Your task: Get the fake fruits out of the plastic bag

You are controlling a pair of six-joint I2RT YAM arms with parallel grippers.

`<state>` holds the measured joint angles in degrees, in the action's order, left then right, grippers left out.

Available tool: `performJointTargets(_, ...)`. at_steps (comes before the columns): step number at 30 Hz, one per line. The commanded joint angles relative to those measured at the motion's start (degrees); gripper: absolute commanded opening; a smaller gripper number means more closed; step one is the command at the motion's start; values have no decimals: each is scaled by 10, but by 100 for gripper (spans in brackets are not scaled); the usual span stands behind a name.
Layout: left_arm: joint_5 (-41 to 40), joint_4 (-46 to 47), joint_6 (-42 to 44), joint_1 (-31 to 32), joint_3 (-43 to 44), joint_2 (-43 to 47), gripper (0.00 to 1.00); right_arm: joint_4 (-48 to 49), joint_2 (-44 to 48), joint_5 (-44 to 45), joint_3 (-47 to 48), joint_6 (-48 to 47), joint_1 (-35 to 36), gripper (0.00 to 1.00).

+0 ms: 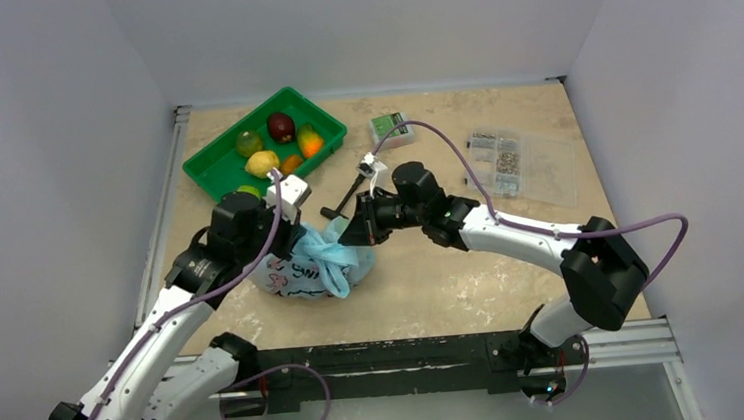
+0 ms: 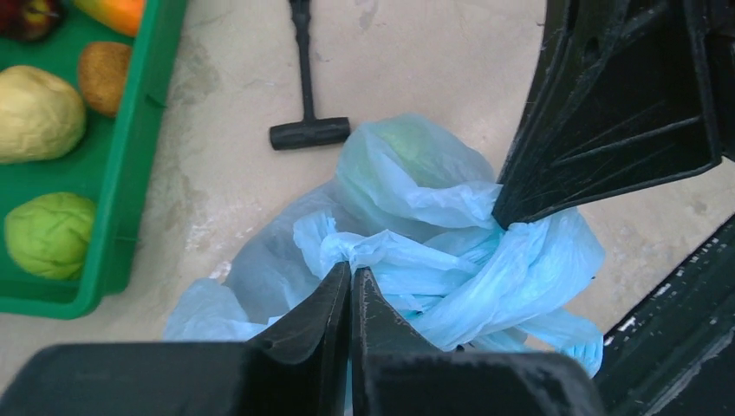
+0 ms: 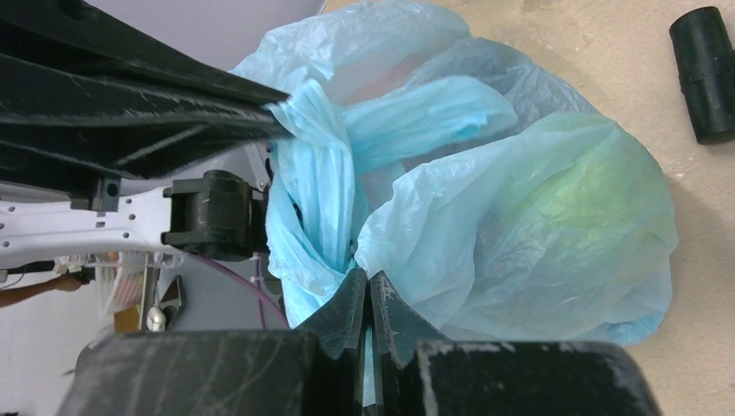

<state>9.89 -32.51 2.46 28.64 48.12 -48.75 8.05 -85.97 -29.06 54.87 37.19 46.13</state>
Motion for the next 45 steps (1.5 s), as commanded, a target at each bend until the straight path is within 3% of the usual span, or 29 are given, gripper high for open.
performJointTargets(1, -118, 21, -1, 3, 7, 49, 0, -2, 21, 17, 23, -16, 0, 0)
performJointTargets(8, -363, 74, -15, 3, -40, 191, 0, 33, 19, 14, -2, 20, -5, 0)
performJointTargets(12, -446, 102, -11, 2, -66, 273, 0, 73, 2, -17, -20, 60, -12, 0)
performJointTargets(16, -465, 123, -1, 2, -86, 315, 0, 105, -23, -38, -27, 81, -13, 0)
performJointTargets(20, -434, 122, 2, 2, -84, 306, 0, 32, -14, 11, 1, 30, -13, 0)
performJointTargets(26, -389, 111, 5, 3, -74, 278, 0, -93, 29, 117, 66, -77, -6, 28)
performJointTargets(33, -388, 106, 6, 3, -71, 267, 0, -137, 54, 196, 135, -201, 52, 65)
performJointTargets(37, -392, 108, 7, 2, -72, 268, 0, -122, 47, 195, 160, -228, 71, 77)
performJointTargets(41, -395, 110, 8, 3, -73, 266, 0, -107, 17, 183, 181, -239, 85, 80)
performJointTargets(45, -398, 110, 9, 3, -73, 265, 0, -137, -33, 250, 231, -261, 120, 92)
